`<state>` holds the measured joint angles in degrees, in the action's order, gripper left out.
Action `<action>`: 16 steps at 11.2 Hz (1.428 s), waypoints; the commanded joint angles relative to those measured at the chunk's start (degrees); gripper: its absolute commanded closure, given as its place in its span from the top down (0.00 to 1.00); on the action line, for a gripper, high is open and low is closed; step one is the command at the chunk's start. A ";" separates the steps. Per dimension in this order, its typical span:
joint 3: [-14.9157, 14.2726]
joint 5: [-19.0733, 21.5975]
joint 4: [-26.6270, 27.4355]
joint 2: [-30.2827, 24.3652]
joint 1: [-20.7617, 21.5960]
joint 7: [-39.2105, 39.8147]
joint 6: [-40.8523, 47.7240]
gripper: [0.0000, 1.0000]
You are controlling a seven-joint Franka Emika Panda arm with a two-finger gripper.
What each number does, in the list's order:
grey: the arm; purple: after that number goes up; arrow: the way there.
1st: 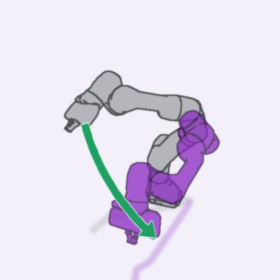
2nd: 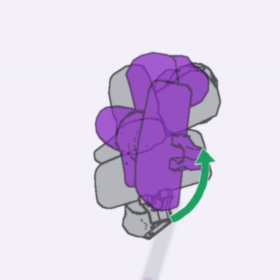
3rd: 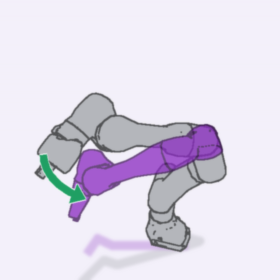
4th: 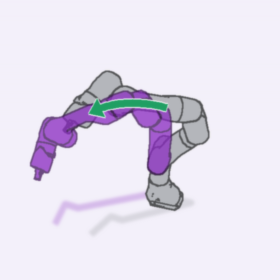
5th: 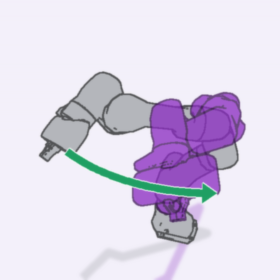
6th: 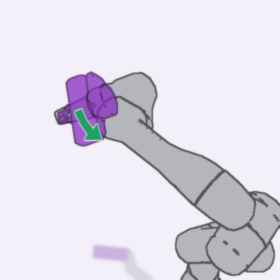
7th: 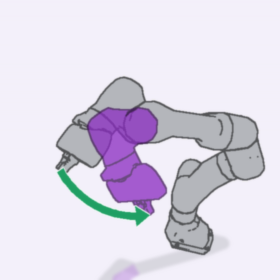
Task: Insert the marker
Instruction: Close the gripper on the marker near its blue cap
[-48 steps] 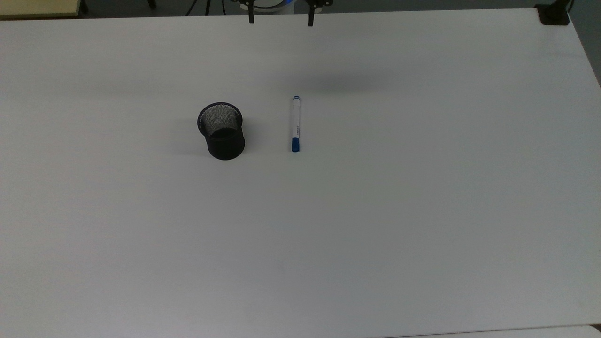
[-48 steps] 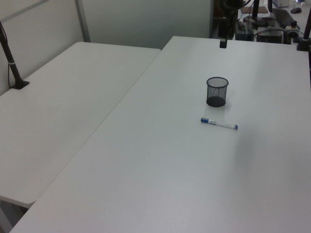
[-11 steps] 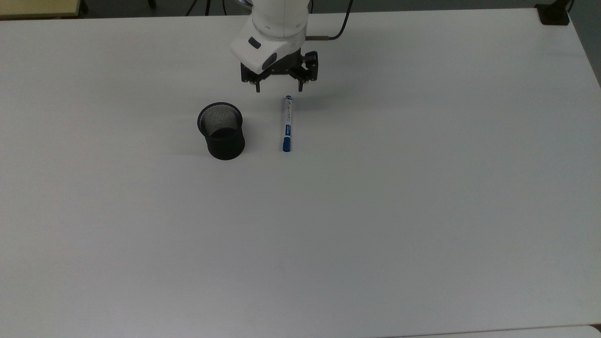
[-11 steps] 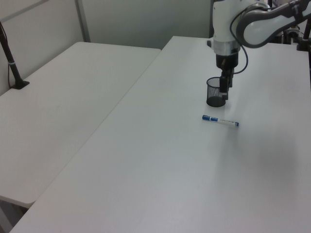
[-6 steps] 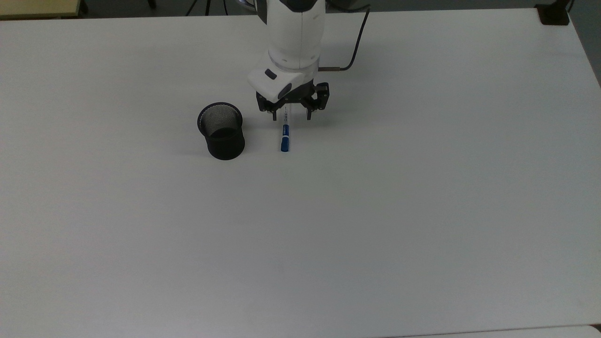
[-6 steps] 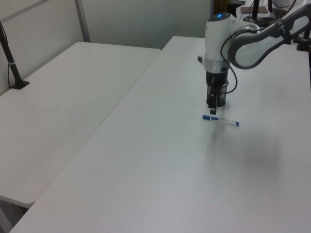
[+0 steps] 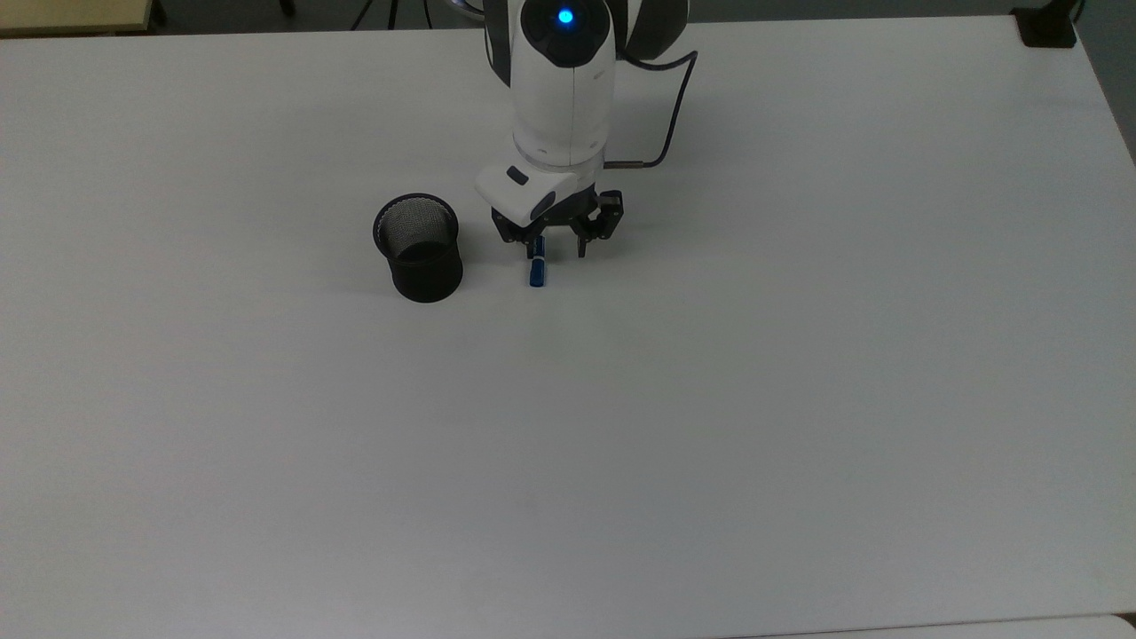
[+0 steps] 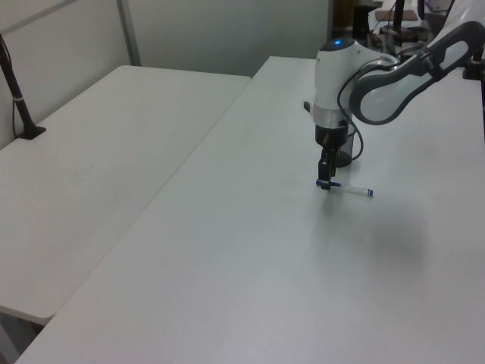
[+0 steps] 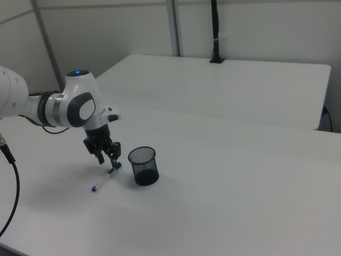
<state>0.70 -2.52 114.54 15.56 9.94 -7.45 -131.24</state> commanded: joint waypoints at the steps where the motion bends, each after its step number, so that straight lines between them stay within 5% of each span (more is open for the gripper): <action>1: -0.27 -0.55 -0.36 1.49 0.51 -1.34 -3.66 0.49; 5: -0.26 -5.99 -0.54 2.98 0.86 -7.22 -4.20 0.49; 9: -0.27 -6.27 -1.16 2.81 1.04 -7.31 -3.14 0.49; 12: -0.27 -6.35 -0.90 3.16 1.04 -7.31 -3.67 0.24; 16: -0.18 -6.35 -1.16 2.90 1.04 -7.31 -3.32 0.18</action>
<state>0.73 -7.80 114.06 18.30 10.20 -12.90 -134.03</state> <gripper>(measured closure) 0.793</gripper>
